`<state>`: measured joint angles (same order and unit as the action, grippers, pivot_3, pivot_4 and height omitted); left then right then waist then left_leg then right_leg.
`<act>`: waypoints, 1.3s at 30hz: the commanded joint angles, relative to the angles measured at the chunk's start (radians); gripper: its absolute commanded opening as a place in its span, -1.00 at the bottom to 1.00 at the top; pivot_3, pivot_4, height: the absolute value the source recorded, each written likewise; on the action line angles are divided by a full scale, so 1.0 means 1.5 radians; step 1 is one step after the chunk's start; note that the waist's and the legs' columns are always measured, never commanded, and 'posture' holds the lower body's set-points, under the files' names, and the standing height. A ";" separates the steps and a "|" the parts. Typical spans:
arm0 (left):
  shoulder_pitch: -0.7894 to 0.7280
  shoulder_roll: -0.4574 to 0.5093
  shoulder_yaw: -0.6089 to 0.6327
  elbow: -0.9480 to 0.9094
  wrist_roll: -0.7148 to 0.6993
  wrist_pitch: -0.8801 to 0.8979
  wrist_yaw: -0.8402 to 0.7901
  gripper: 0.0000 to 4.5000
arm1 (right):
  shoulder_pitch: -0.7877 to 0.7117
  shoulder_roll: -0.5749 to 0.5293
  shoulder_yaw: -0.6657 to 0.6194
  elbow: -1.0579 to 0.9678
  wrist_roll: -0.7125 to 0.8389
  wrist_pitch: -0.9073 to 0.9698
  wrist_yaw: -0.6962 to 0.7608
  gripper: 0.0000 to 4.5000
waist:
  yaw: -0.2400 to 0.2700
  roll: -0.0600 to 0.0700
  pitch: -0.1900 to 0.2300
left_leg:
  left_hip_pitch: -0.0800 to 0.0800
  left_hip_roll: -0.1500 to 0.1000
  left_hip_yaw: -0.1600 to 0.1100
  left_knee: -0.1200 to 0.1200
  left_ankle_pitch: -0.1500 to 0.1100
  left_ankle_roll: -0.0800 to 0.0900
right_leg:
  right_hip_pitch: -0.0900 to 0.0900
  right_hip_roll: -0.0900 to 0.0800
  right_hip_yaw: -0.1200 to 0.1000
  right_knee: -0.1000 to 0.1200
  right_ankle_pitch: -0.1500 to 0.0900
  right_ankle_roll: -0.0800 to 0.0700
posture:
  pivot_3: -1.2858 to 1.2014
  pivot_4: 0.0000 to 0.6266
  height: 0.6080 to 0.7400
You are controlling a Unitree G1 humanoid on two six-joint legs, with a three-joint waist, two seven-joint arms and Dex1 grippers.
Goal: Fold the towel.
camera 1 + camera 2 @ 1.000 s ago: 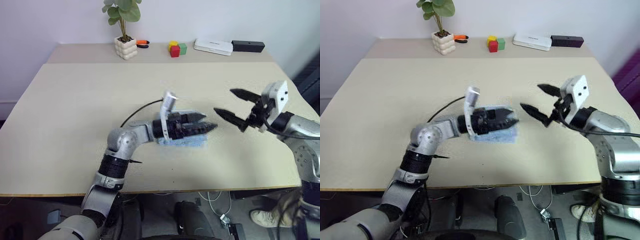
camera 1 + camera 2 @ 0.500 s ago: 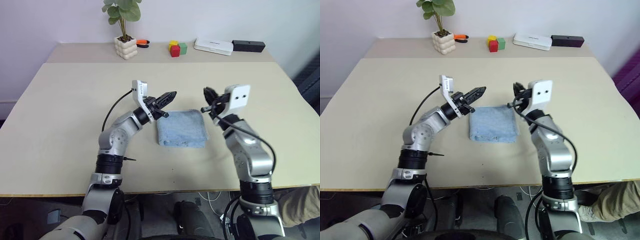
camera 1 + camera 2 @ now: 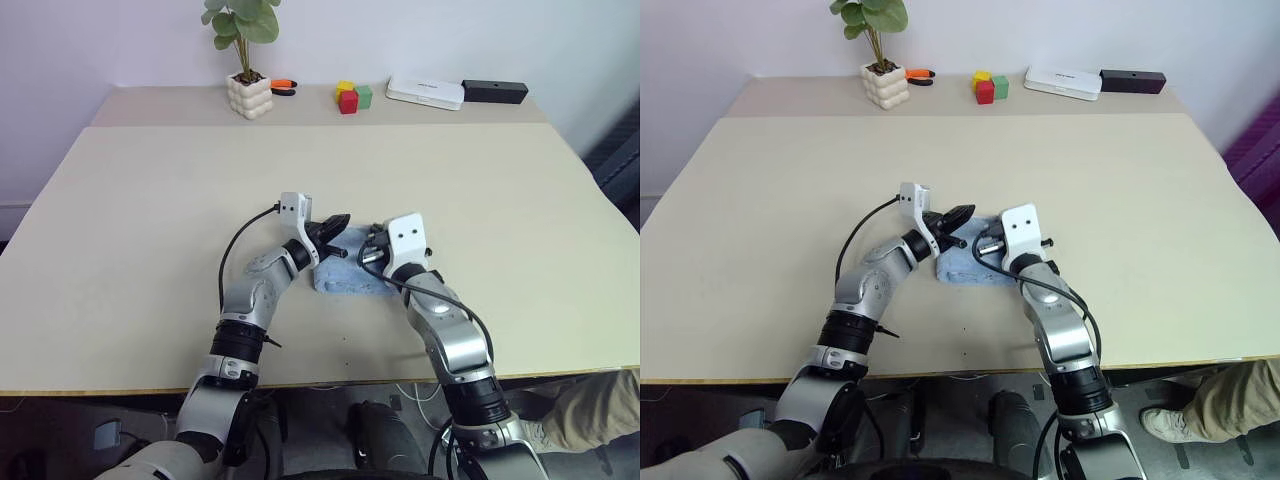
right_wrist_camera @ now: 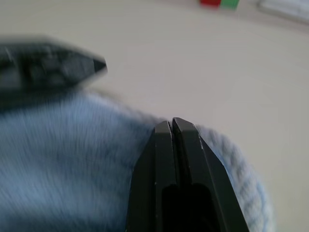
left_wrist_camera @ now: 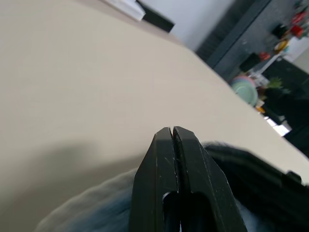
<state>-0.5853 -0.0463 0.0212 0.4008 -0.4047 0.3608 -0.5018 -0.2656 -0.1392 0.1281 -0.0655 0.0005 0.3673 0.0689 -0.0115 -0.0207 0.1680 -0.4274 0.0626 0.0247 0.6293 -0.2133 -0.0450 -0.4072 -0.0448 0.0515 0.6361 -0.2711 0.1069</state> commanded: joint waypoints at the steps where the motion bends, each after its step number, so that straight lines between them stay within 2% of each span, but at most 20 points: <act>1: 0.001 0.005 0.005 0.016 0.011 -0.030 -0.005 -1.00 | 0.009 -0.006 -0.029 0.021 -0.011 -0.038 -0.011 -0.99 | 0.001 0.000 0.000 | 0.000 0.000 0.000 0.000 0.000 0.000 | 0.000 0.000 0.000 0.000 0.000 0.000 | 0.03 -0.52 1.00; 13: 0.020 0.010 0.006 0.012 0.016 -0.042 -0.012 -1.00 | 0.024 0.005 -0.065 0.033 -0.022 -0.058 -0.043 -0.99 | 0.002 0.000 0.000 | 0.000 0.000 0.000 0.000 0.000 0.000 | 0.001 0.000 0.000 0.000 0.000 0.000 | 0.03 -0.52 1.00; 19: 0.009 0.007 0.041 0.008 -0.024 -0.032 -0.026 -1.00 | 0.019 0.012 -0.048 0.008 -0.006 -0.067 -0.008 -0.99 | -0.001 0.000 0.000 | 0.000 0.000 0.000 0.000 0.000 0.000 | 0.001 0.000 0.000 0.000 0.000 0.000 | 0.03 -0.52 1.00; 21: 0.008 0.011 0.045 -0.006 -0.053 -0.007 -0.060 -1.00 | 0.014 0.015 -0.061 -0.010 0.021 -0.063 0.012 -0.77 | -0.001 0.000 0.000 | 0.000 0.000 0.000 0.000 0.000 0.000 | 0.001 0.000 0.000 0.000 0.000 0.000 | 0.03 -0.52 1.00; 22: 0.011 0.018 0.041 -0.028 -0.069 0.008 -0.088 -0.77 | 0.009 0.013 -0.075 -0.021 0.038 -0.057 0.021 -0.65 | -0.002 0.000 0.000 | 0.000 0.000 0.000 0.000 0.000 0.000 | 0.001 0.000 0.000 0.000 0.000 0.000 | 0.03 -0.52 1.00; 24: 0.010 0.037 0.037 -0.052 -0.077 0.022 -0.119 -0.43 | -0.003 0.000 -0.102 -0.036 0.063 -0.040 0.037 -0.24 | -0.001 0.000 0.000 | 0.000 0.000 0.000 0.000 0.000 0.000 | 0.000 0.000 0.000 0.000 0.000 0.000 | 0.03 -0.52 1.00; 29: -0.015 0.101 0.058 -0.071 -0.105 0.052 -0.186 0.72 | -0.030 -0.052 -0.173 -0.071 0.150 0.045 0.094 0.90 | -0.001 0.000 0.000 | 0.000 0.000 0.000 0.000 0.000 0.000 | 0.001 0.000 0.000 0.000 0.000 0.000 | 0.03 -0.52 1.00; 30: -0.017 0.122 0.057 -0.075 -0.110 0.056 -0.215 0.92 | -0.037 -0.066 -0.192 -0.079 0.178 0.074 0.109 1.00 | -0.001 0.000 0.000 | 0.000 0.000 0.000 0.000 0.000 0.000 | 0.000 0.000 0.000 0.000 0.000 0.000 | 0.03 -0.52 1.00; 31: -0.016 0.142 0.055 -0.080 -0.120 0.063 -0.251 0.99 | -0.045 -0.078 -0.212 -0.086 0.207 0.106 0.120 1.00 | -0.002 0.000 0.000 | 0.000 0.000 0.000 0.000 0.000 0.000 | 0.000 0.000 0.000 0.000 0.000 0.000 | 0.03 -0.52 1.00; 34: -0.011 0.199 0.048 -0.101 -0.143 0.088 -0.335 0.99 | -0.077 -0.119 -0.282 -0.099 0.315 0.234 0.148 1.00 | -0.002 0.000 0.000 | 0.000 0.000 0.000 -0.001 0.000 0.000 | 0.000 0.000 0.000 0.000 0.000 0.000 | 0.03 -0.52 1.00; 37: 0.002 0.269 0.046 -0.123 -0.166 0.118 -0.429 0.99 | -0.127 -0.156 -0.376 -0.090 0.483 0.423 0.161 1.00 | -0.003 0.001 0.000 | 0.000 0.001 0.000 -0.001 0.000 0.000 | 0.000 0.000 0.000 0.001 0.000 0.000 | 0.03 -0.52 1.00; 39: 0.011 0.311 0.038 -0.129 -0.168 0.123 -0.490 0.99 | -0.137 -0.197 -0.395 -0.078 0.546 0.525 0.184 1.00 | -0.003 0.001 0.000 | 0.000 0.001 0.000 -0.001 0.000 0.000 | 0.000 0.000 0.000 0.001 0.000 0.000 | 0.03 -0.52 1.00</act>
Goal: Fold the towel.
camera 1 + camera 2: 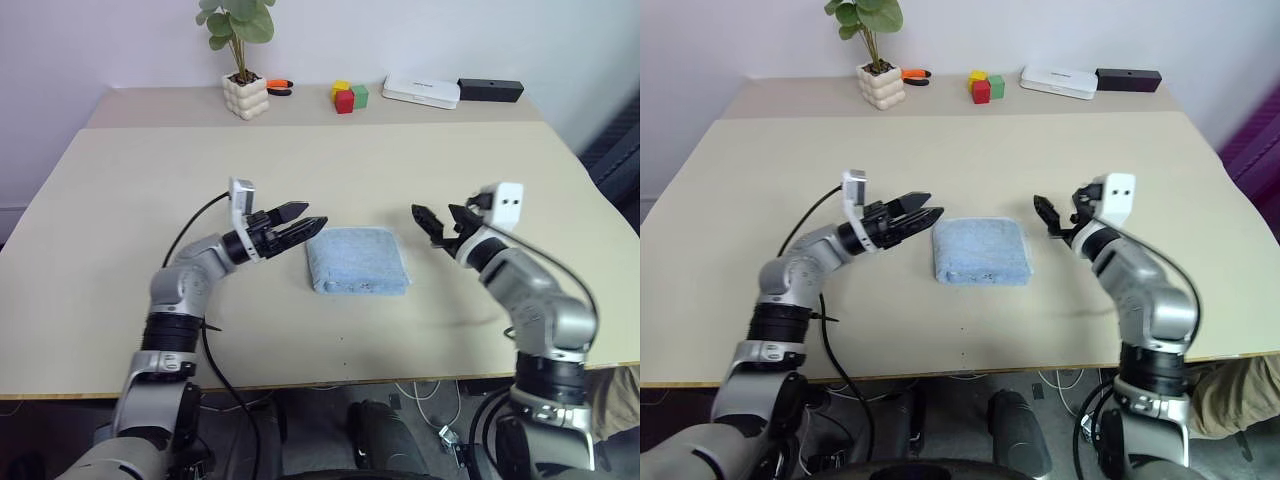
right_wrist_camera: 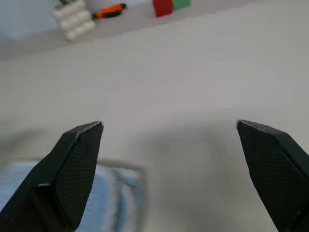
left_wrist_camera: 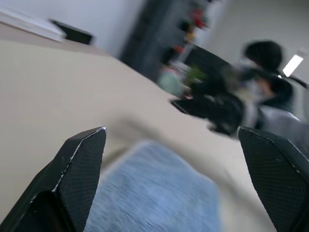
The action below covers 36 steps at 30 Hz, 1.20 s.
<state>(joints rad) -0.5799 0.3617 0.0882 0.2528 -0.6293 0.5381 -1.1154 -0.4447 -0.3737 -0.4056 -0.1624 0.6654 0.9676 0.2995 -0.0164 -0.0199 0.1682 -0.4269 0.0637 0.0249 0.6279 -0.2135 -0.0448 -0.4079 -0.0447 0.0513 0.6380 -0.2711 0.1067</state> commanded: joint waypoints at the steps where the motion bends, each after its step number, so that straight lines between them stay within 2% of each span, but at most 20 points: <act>1: 0.010 0.056 -0.007 -0.028 -0.019 0.005 -0.104 0.99 | -0.018 -0.061 -0.040 -0.009 0.120 0.160 0.041 1.00 | 0.001 0.000 0.000 | 0.000 0.000 0.000 0.000 0.000 0.000 | 0.000 0.000 0.000 0.000 0.000 0.000 | 0.03 -0.52 1.00; 4: -0.001 0.086 0.017 -0.007 -0.042 0.029 -0.131 0.99 | -0.026 -0.092 -0.061 0.025 0.178 0.248 0.056 1.00 | 0.003 0.000 0.000 | 0.000 0.000 0.000 -0.001 0.000 0.000 | 0.000 0.000 0.000 0.000 -0.001 -0.002 | 0.03 -0.52 1.00; 8: 0.018 0.126 0.020 -0.024 -0.054 0.044 -0.187 0.99 | -0.034 -0.098 -0.082 0.083 0.227 0.329 0.074 1.00 | 0.001 0.000 0.000 | 0.000 0.000 0.000 0.001 0.000 0.000 | 0.000 0.000 0.000 0.000 -0.001 -0.003 | 0.03 -0.52 1.00; 11: 0.037 0.147 0.026 -0.050 -0.066 0.046 -0.211 0.99 | -0.020 -0.115 -0.044 0.084 0.231 0.357 0.103 1.00 | 0.000 0.000 0.000 | 0.000 0.000 0.000 0.000 0.000 0.000 | -0.001 0.000 0.000 0.000 -0.001 -0.002 | 0.03 -0.52 1.00; 14: 0.064 0.205 0.027 -0.077 -0.079 0.085 -0.249 0.99 | -0.030 -0.118 -0.034 0.134 0.223 0.368 0.119 1.00 | -0.002 0.000 0.000 | 0.000 0.000 0.000 0.000 0.000 0.000 | -0.001 0.000 0.000 0.000 -0.001 -0.002 | 0.03 -0.52 1.00; 17: 0.078 0.232 0.031 -0.080 -0.065 0.060 -0.260 0.99 | -0.026 -0.121 -0.014 0.149 0.213 0.360 0.137 1.00 | -0.002 0.000 0.000 | 0.000 0.001 0.000 0.000 0.000 0.001 | -0.001 0.000 0.000 0.000 -0.001 -0.002 | 0.03 -0.52 1.00; 25: 0.091 0.237 0.053 -0.097 -0.075 0.053 -0.232 0.99 | -0.019 -0.109 0.051 0.177 0.179 0.325 0.167 1.00 | 0.000 0.000 0.000 | -0.001 0.000 0.001 0.000 0.000 0.001 | -0.001 0.000 0.000 0.000 -0.001 -0.003 | 0.03 -0.52 1.00; 36: 0.107 0.236 0.063 -0.116 -0.084 0.055 -0.210 0.99 | -0.034 -0.102 0.086 0.232 0.127 0.262 0.176 1.00 | -0.002 0.000 0.000 | 0.000 0.001 0.000 0.000 0.000 0.001 | -0.001 0.000 0.000 0.000 -0.001 -0.002 | 0.03 -0.52 1.00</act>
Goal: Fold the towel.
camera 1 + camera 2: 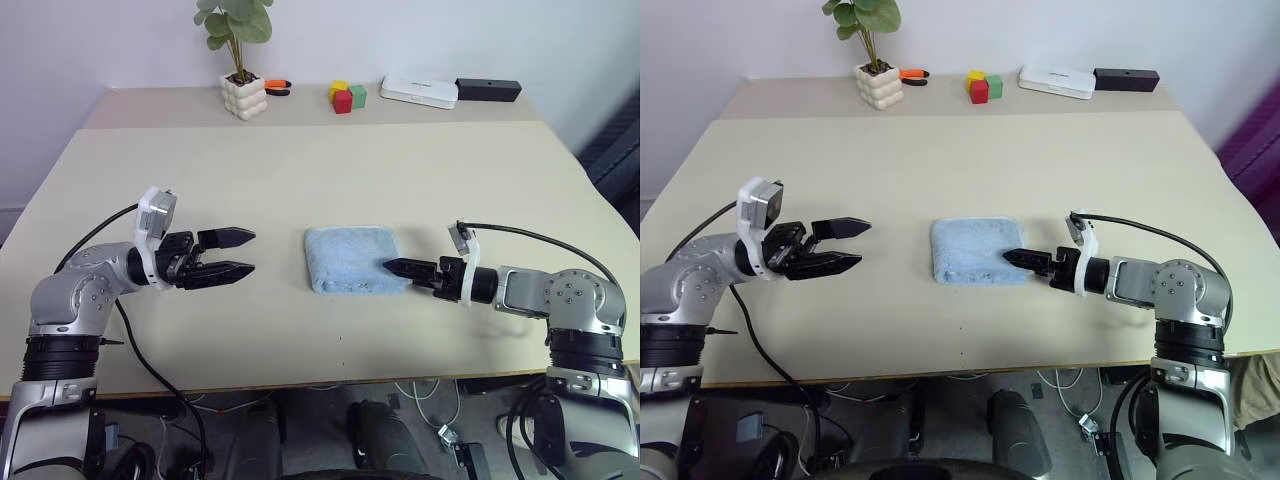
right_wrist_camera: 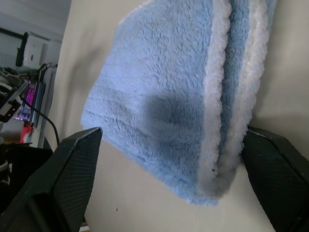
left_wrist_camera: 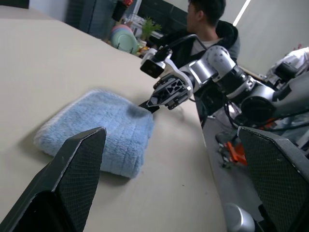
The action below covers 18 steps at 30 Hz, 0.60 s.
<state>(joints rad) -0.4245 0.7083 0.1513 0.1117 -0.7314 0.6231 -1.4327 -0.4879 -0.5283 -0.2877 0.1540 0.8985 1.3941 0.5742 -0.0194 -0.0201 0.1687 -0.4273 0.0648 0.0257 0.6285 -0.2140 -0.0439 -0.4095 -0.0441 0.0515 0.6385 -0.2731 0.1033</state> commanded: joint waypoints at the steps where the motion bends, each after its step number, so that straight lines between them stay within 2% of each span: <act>1: 0.003 0.004 0.020 -0.023 -0.016 -0.002 0.003 0.99 | -0.003 0.012 0.011 0.024 -0.029 -0.022 -0.010 1.00 | 0.000 0.000 0.000 | 0.000 0.000 0.000 0.000 0.000 0.000 | 0.000 0.000 0.000 0.000 0.000 0.000 | 0.03 -0.52 1.00; 7: -0.001 -0.004 0.017 -0.026 -0.016 -0.003 0.012 0.99 | -0.005 0.072 0.007 0.031 -0.019 -0.010 -0.027 1.00 | -0.004 -0.002 -0.001 | 0.001 0.000 0.000 0.000 0.000 0.000 | 0.001 0.001 0.000 0.000 0.000 0.000 | 0.03 -0.52 1.00; 8: -0.001 -0.005 0.017 -0.028 -0.017 -0.003 0.013 1.00 | -0.006 0.079 0.007 0.033 -0.021 -0.011 -0.031 0.77 | -0.006 -0.002 -0.001 | 0.001 0.001 0.000 0.000 0.000 0.000 | 0.001 0.001 0.000 0.001 0.000 0.000 | 0.03 -0.52 1.00; 9: -0.001 -0.005 0.017 -0.029 -0.017 -0.003 0.014 1.00 | -0.006 0.084 0.007 0.034 -0.023 -0.010 -0.034 0.66 | -0.008 -0.002 -0.001 | 0.001 0.001 0.000 0.000 0.000 0.000 | 0.000 0.001 0.000 0.001 0.000 0.000 | 0.03 -0.52 1.00; 16: 0.002 -0.007 0.020 -0.037 -0.020 0.000 0.025 1.00 | -0.012 0.092 0.001 0.051 -0.040 -0.019 -0.034 -0.90 | -0.017 -0.003 -0.002 | 0.001 0.001 0.000 -0.001 0.000 0.000 | 0.000 0.001 0.000 0.003 0.001 0.002 | 0.03 -0.52 1.00; 17: 0.003 -0.008 0.020 -0.037 -0.020 0.000 0.026 1.00 | -0.014 0.091 0.000 0.051 -0.041 -0.018 -0.033 -0.99 | -0.017 -0.004 -0.002 | 0.001 0.001 0.000 -0.001 0.000 0.000 | 0.000 0.001 0.000 0.003 0.001 0.002 | 0.03 -0.52 1.00; 18: 0.004 -0.008 0.020 -0.037 -0.020 -0.002 0.027 1.00 | -0.015 0.091 -0.002 0.051 -0.041 -0.018 -0.032 -0.99 | -0.016 -0.004 -0.002 | 0.002 0.001 0.000 0.000 0.000 0.000 | 0.000 0.001 0.000 0.004 0.001 0.001 | 0.03 -0.52 1.00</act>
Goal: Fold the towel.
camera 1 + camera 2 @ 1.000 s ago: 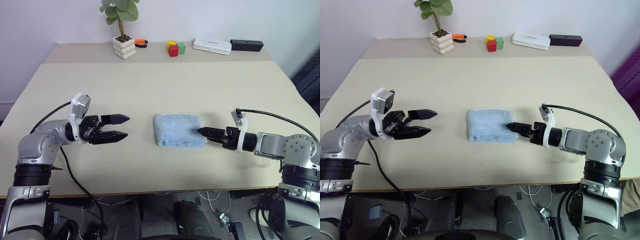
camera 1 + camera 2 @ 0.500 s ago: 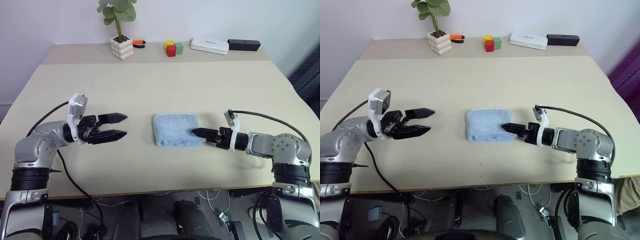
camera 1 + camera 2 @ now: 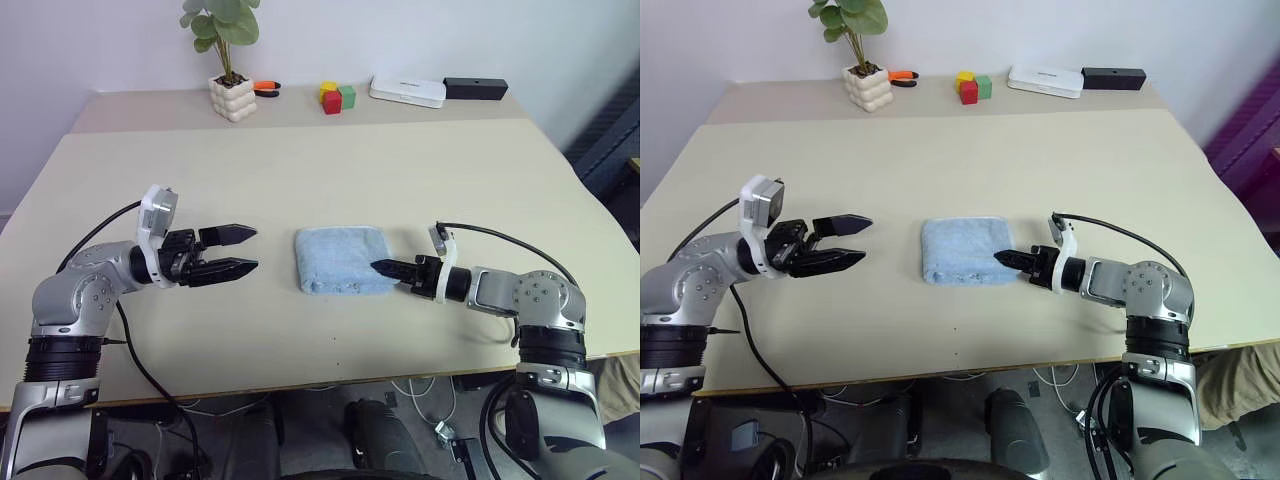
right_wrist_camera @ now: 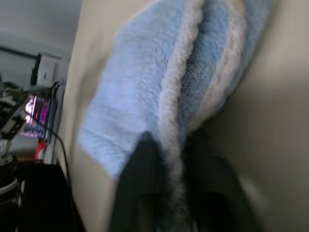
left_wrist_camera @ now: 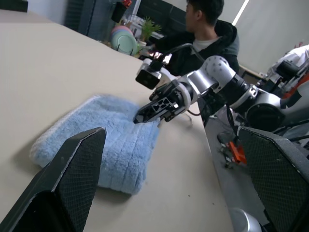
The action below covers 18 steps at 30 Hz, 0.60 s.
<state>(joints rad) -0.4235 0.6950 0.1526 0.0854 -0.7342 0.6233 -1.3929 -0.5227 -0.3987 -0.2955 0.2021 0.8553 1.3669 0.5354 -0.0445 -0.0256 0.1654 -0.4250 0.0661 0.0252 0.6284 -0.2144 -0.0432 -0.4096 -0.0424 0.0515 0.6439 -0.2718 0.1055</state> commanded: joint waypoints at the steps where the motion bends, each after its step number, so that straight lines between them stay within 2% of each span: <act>1: 0.003 0.000 0.019 -0.020 -0.018 -0.003 0.003 1.00 | 0.003 0.005 -0.005 0.022 -0.010 0.001 -0.008 -0.99 | 0.001 0.000 0.000 | 0.000 0.000 0.000 0.000 0.000 0.000 | 0.000 0.000 0.000 0.000 -0.001 -0.001 | 0.03 -0.52 1.00; 7: 0.003 -0.009 0.018 -0.017 -0.019 -0.007 0.011 1.00 | -0.035 0.003 -0.100 0.042 0.028 -0.015 -0.018 -0.99 | 0.002 0.001 0.000 | 0.000 0.000 0.000 0.001 0.000 0.000 | 0.000 -0.001 0.000 0.000 -0.001 -0.002 | 0.03 -0.52 1.00; 10: -0.002 -0.018 0.019 -0.014 -0.020 -0.011 0.017 1.00 | -0.056 0.007 -0.180 0.063 0.051 -0.032 -0.066 -0.99 | 0.004 0.001 0.001 | -0.001 -0.001 0.000 0.001 0.000 0.000 | -0.001 -0.001 0.000 0.001 -0.001 -0.001 | 0.03 -0.52 1.00; 15: -0.015 -0.038 0.014 0.001 -0.012 -0.026 0.026 1.00 | -0.053 0.005 -0.274 0.040 0.044 -0.149 -0.145 -0.99 | 0.005 0.001 0.001 | -0.001 -0.001 0.000 0.000 0.000 0.000 | -0.001 -0.001 0.000 0.001 0.000 0.001 | 0.03 -0.52 1.00; 18: -0.027 -0.052 0.011 0.017 -0.003 -0.046 0.029 1.00 | -0.058 0.006 -0.363 0.041 0.072 -0.208 -0.232 -0.99 | 0.005 0.001 0.001 | -0.001 -0.001 0.000 0.000 0.000 0.000 | -0.001 -0.001 0.000 0.001 0.000 0.001 | 0.03 -0.52 1.00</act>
<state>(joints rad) -0.4465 0.6182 0.1532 0.1102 -0.7417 0.5838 -1.3494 -0.5928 -0.3809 -0.7595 0.3040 0.9240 1.1149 0.2465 -0.0373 -0.0236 0.1669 -0.4271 0.0647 0.0257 0.6283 -0.2144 -0.0433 -0.4117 -0.0438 0.0517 0.6448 -0.2718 0.1069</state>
